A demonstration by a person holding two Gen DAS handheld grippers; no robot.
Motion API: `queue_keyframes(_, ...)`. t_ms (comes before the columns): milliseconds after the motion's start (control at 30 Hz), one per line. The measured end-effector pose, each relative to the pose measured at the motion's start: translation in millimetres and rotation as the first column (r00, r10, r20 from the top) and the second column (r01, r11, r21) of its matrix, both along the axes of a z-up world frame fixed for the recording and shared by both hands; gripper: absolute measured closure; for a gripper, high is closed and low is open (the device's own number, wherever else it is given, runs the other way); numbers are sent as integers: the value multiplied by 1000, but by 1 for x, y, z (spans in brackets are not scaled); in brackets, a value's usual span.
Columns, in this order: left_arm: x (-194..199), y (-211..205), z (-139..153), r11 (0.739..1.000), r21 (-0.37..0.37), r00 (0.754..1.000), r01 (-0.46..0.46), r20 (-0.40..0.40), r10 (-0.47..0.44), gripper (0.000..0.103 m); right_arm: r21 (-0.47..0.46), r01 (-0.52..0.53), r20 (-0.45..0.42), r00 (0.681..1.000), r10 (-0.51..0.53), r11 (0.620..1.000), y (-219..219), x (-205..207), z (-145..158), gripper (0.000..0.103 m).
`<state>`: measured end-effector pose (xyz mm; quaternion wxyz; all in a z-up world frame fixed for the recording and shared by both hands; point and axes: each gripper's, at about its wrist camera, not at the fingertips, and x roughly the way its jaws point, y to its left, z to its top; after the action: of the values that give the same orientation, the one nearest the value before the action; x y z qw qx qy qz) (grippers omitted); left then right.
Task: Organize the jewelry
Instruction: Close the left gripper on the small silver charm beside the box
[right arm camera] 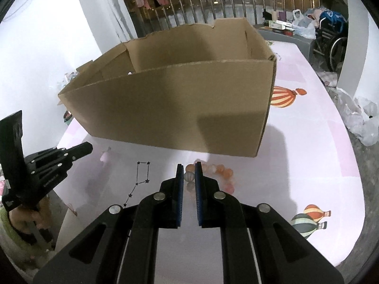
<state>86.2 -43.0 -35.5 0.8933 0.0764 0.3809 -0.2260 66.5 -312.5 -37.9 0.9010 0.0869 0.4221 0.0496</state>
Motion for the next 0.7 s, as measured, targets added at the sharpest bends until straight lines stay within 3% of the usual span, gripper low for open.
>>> queue_keyframes(300,21,-11,-12,997,64,999,47,6,-47,103,19,-22,-24,999,22,1000,3,9,-9,93)
queue_keyframes(500,11,-18,-11,994,59,996,92,-18,-91,103,37,-22,-32,999,23,999,0,10,-14,93)
queue_keyframes(700,12,-16,-9,997,37,997,68,-40,-67,102,49,-25,-36,999,26,999,-1,11,-17,93)
